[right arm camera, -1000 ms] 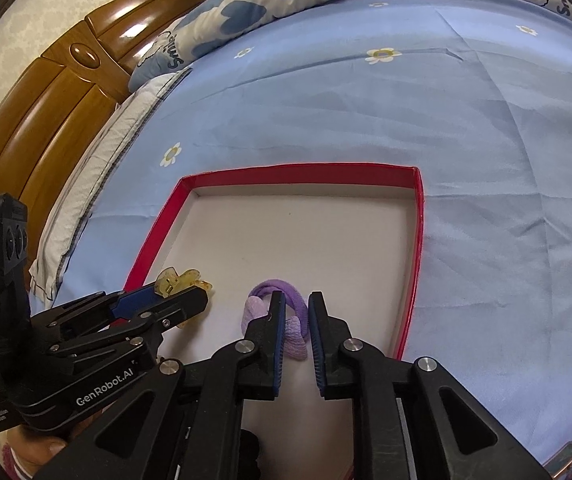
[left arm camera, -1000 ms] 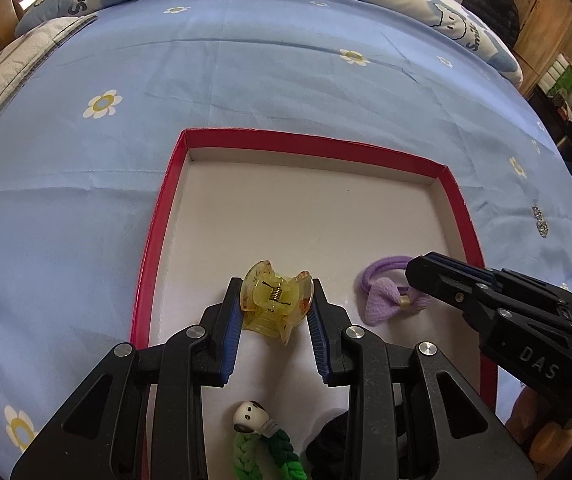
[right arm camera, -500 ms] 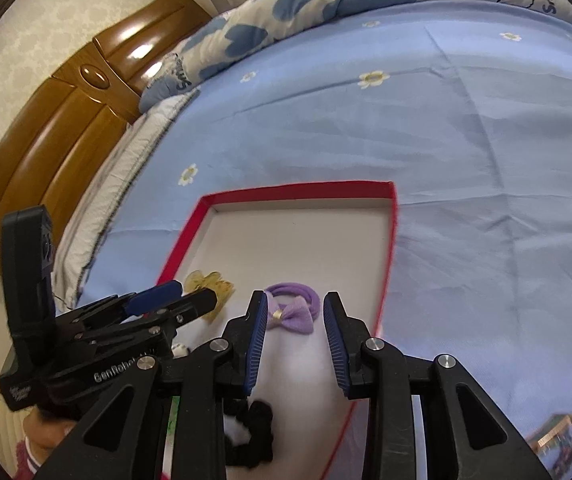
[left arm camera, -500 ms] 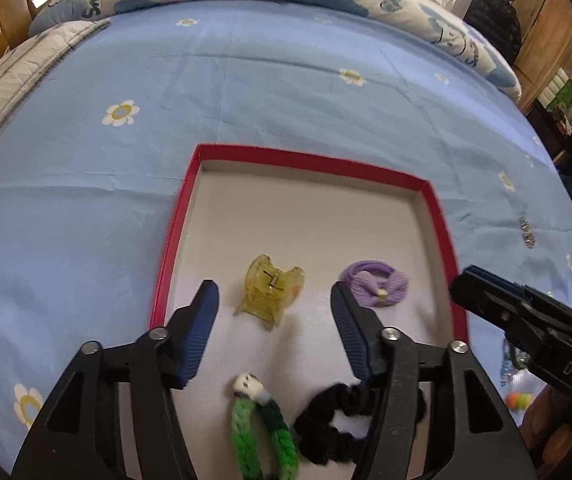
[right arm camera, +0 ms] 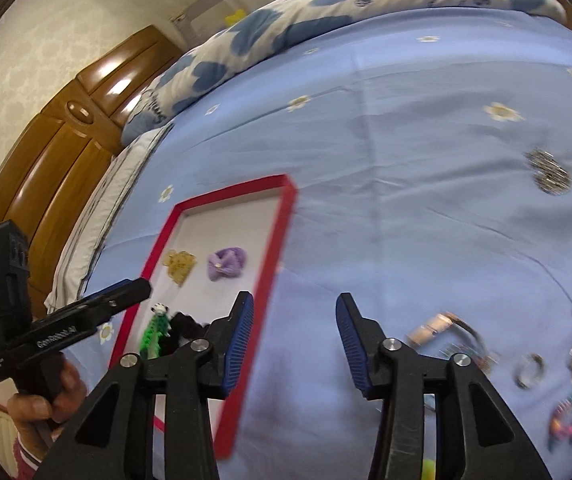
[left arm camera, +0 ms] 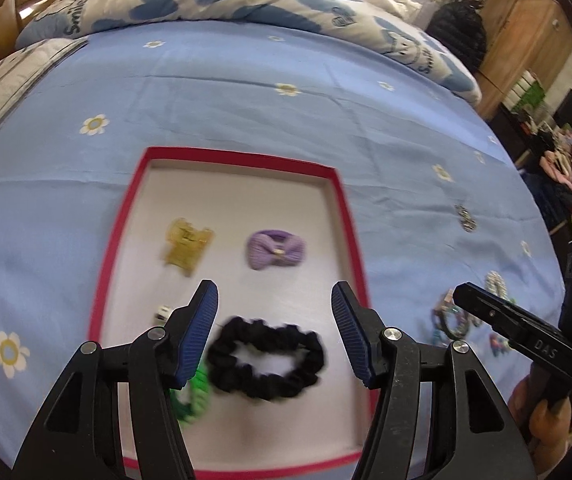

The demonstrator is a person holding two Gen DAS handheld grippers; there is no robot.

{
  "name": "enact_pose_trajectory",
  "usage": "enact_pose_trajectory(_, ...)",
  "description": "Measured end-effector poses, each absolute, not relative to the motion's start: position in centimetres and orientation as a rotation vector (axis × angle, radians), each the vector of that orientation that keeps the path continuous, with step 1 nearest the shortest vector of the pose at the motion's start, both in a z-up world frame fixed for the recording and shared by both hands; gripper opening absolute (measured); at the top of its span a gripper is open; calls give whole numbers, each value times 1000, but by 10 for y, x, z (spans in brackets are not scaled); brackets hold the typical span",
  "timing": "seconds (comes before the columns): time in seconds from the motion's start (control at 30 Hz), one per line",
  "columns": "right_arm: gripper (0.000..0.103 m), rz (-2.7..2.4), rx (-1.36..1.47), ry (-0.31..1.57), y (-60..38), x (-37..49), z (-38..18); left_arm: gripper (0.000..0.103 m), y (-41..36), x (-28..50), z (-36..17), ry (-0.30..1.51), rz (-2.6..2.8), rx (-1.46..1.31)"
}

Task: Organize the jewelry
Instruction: 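Move both tools back toward the gold watch and green hair ties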

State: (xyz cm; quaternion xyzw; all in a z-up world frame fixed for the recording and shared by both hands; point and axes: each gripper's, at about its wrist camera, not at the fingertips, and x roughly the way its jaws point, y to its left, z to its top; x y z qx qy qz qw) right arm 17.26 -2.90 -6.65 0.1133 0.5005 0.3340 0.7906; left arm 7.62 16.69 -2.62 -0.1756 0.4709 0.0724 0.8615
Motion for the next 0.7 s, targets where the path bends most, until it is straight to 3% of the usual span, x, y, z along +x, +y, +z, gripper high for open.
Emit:
enact_pose_trajectory(0.17, 47, 649, 268, 1072, -72, 165, -68, 58, 144, 75, -21, 992, 107, -355)
enact_pose_trajectory(0.27, 61, 612, 295, 1068, -98, 160, -70, 58, 130, 75, -20, 998, 88, -341)
enact_pose_trajectory(0.53, 67, 506, 343, 1052, -160, 150, -75, 58, 97, 76, -21, 1015, 30, -314)
enact_pose_trajectory(0.7, 81, 421, 354, 1056, -193, 147, -79, 58, 74, 81, -24, 1033, -8, -284)
